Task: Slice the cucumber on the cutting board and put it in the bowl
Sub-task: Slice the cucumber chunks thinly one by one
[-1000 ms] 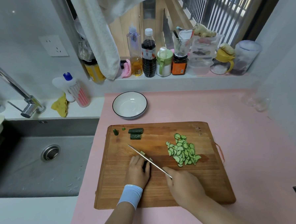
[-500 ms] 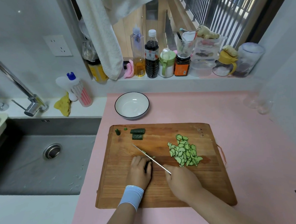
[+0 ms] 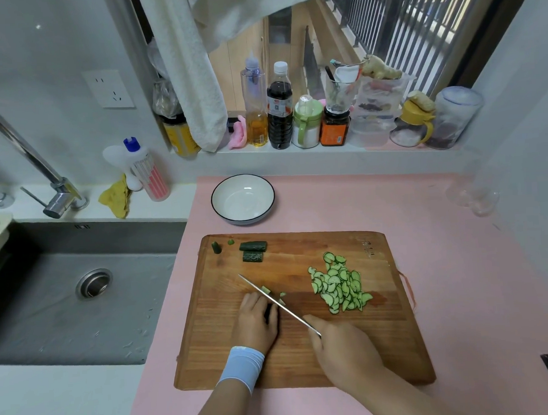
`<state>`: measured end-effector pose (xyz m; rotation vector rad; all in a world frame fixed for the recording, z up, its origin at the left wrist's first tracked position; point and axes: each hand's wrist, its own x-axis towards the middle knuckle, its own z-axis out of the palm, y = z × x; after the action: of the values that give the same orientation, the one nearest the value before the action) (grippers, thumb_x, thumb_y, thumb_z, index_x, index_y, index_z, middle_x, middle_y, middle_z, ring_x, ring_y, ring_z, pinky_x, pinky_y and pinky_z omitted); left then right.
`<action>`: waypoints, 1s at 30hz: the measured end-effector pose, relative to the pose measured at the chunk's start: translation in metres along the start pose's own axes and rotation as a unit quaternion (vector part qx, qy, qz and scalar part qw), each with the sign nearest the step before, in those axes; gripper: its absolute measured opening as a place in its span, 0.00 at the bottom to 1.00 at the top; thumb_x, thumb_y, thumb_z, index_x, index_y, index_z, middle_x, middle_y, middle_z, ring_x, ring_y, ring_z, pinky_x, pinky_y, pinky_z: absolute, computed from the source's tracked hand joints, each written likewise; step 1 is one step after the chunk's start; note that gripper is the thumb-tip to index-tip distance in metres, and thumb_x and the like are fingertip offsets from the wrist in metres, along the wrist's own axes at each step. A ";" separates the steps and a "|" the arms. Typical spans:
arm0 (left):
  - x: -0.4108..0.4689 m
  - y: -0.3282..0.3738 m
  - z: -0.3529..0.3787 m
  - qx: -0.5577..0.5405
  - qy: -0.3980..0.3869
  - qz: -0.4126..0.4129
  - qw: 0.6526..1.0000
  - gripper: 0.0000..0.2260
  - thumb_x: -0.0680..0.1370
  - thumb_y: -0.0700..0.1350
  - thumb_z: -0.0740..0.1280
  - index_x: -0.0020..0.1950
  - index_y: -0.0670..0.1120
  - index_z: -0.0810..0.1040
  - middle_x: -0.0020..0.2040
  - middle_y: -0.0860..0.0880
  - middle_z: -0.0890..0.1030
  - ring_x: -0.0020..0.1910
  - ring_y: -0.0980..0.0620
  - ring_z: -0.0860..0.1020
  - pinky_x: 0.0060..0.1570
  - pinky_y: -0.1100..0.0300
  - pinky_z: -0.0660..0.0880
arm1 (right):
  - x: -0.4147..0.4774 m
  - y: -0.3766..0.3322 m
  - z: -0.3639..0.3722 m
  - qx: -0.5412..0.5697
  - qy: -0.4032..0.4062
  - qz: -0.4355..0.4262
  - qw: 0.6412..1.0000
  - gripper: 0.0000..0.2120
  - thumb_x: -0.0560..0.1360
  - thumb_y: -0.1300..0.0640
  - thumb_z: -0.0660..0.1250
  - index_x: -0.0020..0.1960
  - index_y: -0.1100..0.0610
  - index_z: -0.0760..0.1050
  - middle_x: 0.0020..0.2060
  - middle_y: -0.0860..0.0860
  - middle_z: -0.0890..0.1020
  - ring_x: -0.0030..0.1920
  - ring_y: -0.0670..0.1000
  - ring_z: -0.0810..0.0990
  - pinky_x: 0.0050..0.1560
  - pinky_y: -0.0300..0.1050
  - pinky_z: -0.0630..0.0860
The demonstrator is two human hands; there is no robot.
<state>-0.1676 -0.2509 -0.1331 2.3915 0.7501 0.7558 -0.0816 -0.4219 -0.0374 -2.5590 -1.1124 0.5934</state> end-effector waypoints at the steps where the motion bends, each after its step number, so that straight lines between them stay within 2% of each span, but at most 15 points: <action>1: 0.000 0.000 0.000 0.001 -0.001 0.001 1.000 0.07 0.75 0.43 0.64 0.45 0.41 0.80 0.43 0.47 0.79 0.45 0.49 0.74 0.52 0.65 0.71 | -0.002 0.002 0.000 0.000 0.001 0.000 1.000 0.20 0.84 0.45 0.53 0.75 0.39 0.67 0.47 0.47 0.85 0.48 0.51 0.83 0.47 0.47 0.77; 6: 0.000 0.002 -0.001 -0.001 0.002 0.001 1.000 0.08 0.76 0.44 0.63 0.45 0.42 0.80 0.43 0.48 0.79 0.45 0.51 0.74 0.51 0.65 0.71 | 0.001 0.003 -0.001 0.009 -0.001 -0.005 1.000 0.20 0.84 0.45 0.54 0.74 0.40 0.68 0.48 0.47 0.85 0.49 0.50 0.83 0.47 0.45 0.77; 10: 0.000 0.000 -0.001 0.001 0.006 -0.001 1.000 0.01 0.73 0.39 0.69 0.44 0.43 0.80 0.43 0.49 0.78 0.45 0.51 0.74 0.52 0.67 0.69 | 0.016 -0.004 0.002 0.023 -0.019 -0.010 1.000 0.19 0.83 0.48 0.54 0.72 0.42 0.71 0.47 0.48 0.85 0.47 0.52 0.83 0.43 0.44 0.74; 14: -0.001 0.002 -0.002 -0.002 0.010 0.005 1.000 0.05 0.75 0.43 0.64 0.43 0.43 0.79 0.43 0.48 0.76 0.45 0.51 0.73 0.52 0.66 0.69 | 0.023 -0.010 0.003 0.017 -0.024 -0.009 1.000 0.18 0.83 0.48 0.53 0.70 0.42 0.72 0.47 0.50 0.85 0.49 0.54 0.83 0.43 0.43 0.71; 17: -0.001 0.004 -0.002 0.007 0.015 0.016 1.000 0.00 0.73 0.39 0.68 0.43 0.42 0.78 0.43 0.48 0.76 0.46 0.50 0.72 0.52 0.66 0.69 | 0.022 -0.010 0.001 0.010 -0.027 -0.013 1.000 0.17 0.83 0.49 0.54 0.69 0.42 0.73 0.46 0.50 0.85 0.47 0.53 0.83 0.43 0.45 0.74; 20: -0.001 0.002 -0.002 0.005 0.018 0.010 1.000 0.05 0.70 0.34 0.72 0.41 0.42 0.78 0.41 0.47 0.76 0.44 0.50 0.72 0.50 0.65 0.69 | 0.021 -0.011 0.000 0.007 -0.023 -0.014 1.000 0.18 0.83 0.49 0.54 0.70 0.42 0.72 0.45 0.49 0.85 0.46 0.53 0.83 0.41 0.44 0.73; 25: -0.002 -0.001 0.000 -0.008 0.025 0.013 1.000 0.01 0.73 0.37 0.69 0.41 0.42 0.79 0.40 0.47 0.77 0.43 0.49 0.72 0.49 0.63 0.71 | 0.013 -0.014 0.000 -0.004 0.002 -0.016 1.000 0.19 0.83 0.48 0.54 0.72 0.41 0.70 0.46 0.50 0.85 0.48 0.54 0.82 0.46 0.48 0.78; 30: -0.001 -0.003 0.000 -0.016 0.011 0.006 1.000 0.06 0.70 0.33 0.73 0.43 0.42 0.81 0.42 0.47 0.79 0.45 0.49 0.72 0.51 0.65 0.69 | -0.001 -0.018 -0.003 -0.007 0.019 -0.012 1.000 0.17 0.83 0.47 0.55 0.71 0.40 0.70 0.43 0.49 0.85 0.44 0.53 0.82 0.45 0.49 0.78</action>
<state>-0.1696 -0.2496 -0.1355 2.3647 0.7282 0.7932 -0.0916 -0.4106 -0.0267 -2.5543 -1.1358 0.5316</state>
